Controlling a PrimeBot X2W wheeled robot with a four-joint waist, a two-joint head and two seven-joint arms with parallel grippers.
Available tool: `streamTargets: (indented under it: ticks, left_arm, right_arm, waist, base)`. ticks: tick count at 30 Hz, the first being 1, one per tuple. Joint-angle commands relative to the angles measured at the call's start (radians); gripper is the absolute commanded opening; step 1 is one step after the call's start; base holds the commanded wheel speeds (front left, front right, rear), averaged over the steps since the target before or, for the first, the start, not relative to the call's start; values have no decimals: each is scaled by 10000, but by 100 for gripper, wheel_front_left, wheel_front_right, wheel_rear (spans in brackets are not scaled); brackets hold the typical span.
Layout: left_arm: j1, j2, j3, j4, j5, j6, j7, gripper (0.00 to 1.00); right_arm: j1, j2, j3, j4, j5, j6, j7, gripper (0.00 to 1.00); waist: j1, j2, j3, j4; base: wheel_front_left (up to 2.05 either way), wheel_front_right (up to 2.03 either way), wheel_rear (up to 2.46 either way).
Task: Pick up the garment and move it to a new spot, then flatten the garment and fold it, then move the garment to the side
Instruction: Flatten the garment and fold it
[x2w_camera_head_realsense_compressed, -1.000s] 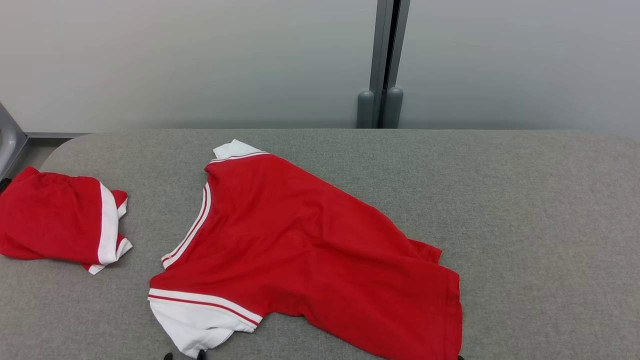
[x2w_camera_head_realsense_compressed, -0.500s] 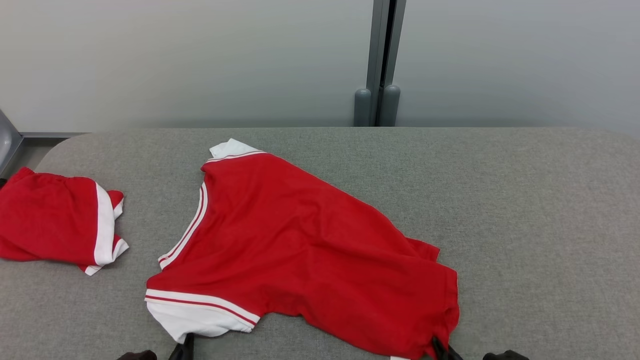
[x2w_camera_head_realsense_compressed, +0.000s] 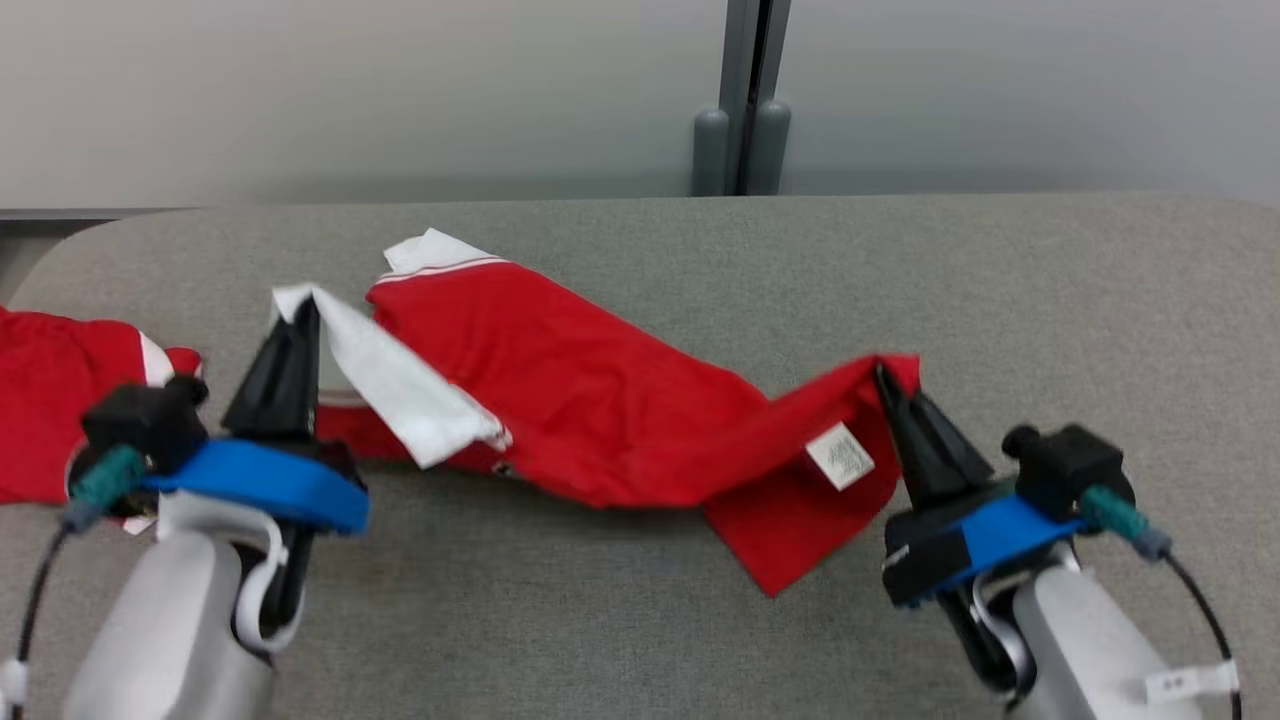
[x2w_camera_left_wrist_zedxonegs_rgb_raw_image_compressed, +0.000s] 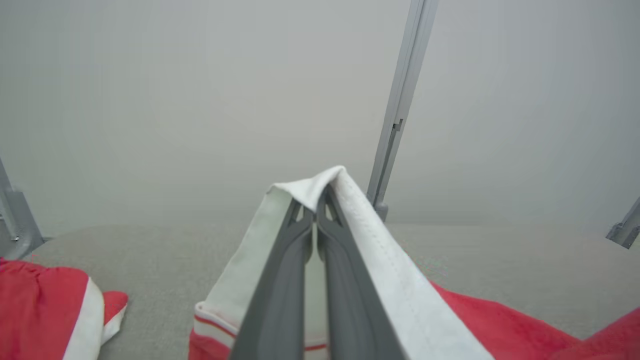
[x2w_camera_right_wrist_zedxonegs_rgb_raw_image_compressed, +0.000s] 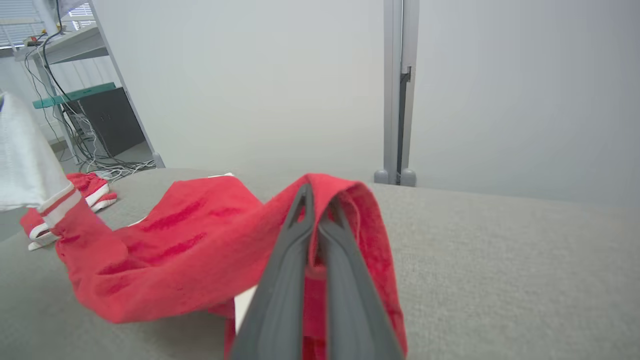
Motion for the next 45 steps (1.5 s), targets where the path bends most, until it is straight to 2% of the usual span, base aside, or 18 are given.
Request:
streamTargets:
  ticks: [1, 6, 12, 17, 18, 22, 26, 30, 35, 37, 39, 41, 45]
  left_arm:
    - [-780, 142, -82, -76, -180, -21, 174, 0]
    - [-3768, 892, -354, 419, -909, -21, 929, 0]
    - [-7686, 1429, -836, 1825, -1203, -22, 1334, 0]
    - [-10666, 1392, -1544, 3122, -1254, -22, 1169, 0]
    - [-10666, 1392, -1544, 3122, -1254, -22, 1169, 0]
    - [-12970, 1182, -2031, 4072, -1521, -22, 626, 0]
    - [-13734, 970, -2354, 4468, -1783, -22, 276, 0]
    - [-13461, 879, -3277, 4598, -2172, -22, -9, 0]
    - [-11868, 925, -3863, 4327, -3129, -21, -546, 0]
    - [-10961, 1132, -3986, 4070, -3317, -21, -659, 0]
    - [-9923, 1260, -3843, 3715, -3478, -21, -703, 0]
    - [-8879, 1365, -3253, 3086, -3357, -20, -711, 0]
    - [-6335, 1082, -2186, 1779, -2921, 239, -717, 0]
  right_arm:
    - [-819, -173, 74, 64, 99, 3, 79, 0]
    - [-4210, -530, 597, 1048, 425, 3, 317, 0]
    - [-8351, -466, 723, 3105, 1208, 3, 364, 0]
    - [-11236, -330, 271, 4877, 2163, 3, 418, 0]
    - [-11236, -330, 271, 4877, 2163, 3, 418, 0]
    - [-13274, -492, 7, 6069, 2600, 3, 195, 0]
    - [-13826, -616, 112, 6556, 2762, 3, 90, 0]
    - [-13570, -659, 658, 6792, 2986, 3, -40, 0]
    - [-12165, -837, 1391, 6524, 3621, 3, -118, 0]
    - [-11349, -910, 1735, 6161, 3801, 5, -129, 0]
    - [-10449, -1111, 1744, 5586, 4077, 3, -134, 0]
    - [-9397, -1248, 1643, 5004, 4257, 5, -130, 0]
    - [-7384, -1504, 1626, 3896, 4364, 5, -134, 0]
  waist:
    - [-1, -1, 324, 6]
    - [-1, -1, 1519, -358]
    - [-1, -1, 2787, -640]
    - [-1, -1, 3276, -716]
    - [-1, -1, 3276, -716]
    - [-1, -1, 3433, -706]
    - [-1, -1, 3432, -654]
    - [-1, -1, 3379, -566]
    - [-1, -1, 3144, -429]
    - [-1, -1, 3019, -404]
    - [-1, -1, 2887, -372]
    - [-1, -1, 2730, -324]
    - [-1, -1, 2384, -176]
  base:
    - [0, 0, 0]
    - [0, 0, 0]
    - [0, 0, 0]
    - [0, 0, 0]
    - [0, 0, 0]
    - [0, 0, 0]
    - [0, 0, 0]
    - [0, 0, 0]
    - [0, 0, 0]
    - [0, 0, 0]
    - [0, 0, 0]
    - [0, 0, 0]
    - [0, 0, 0]
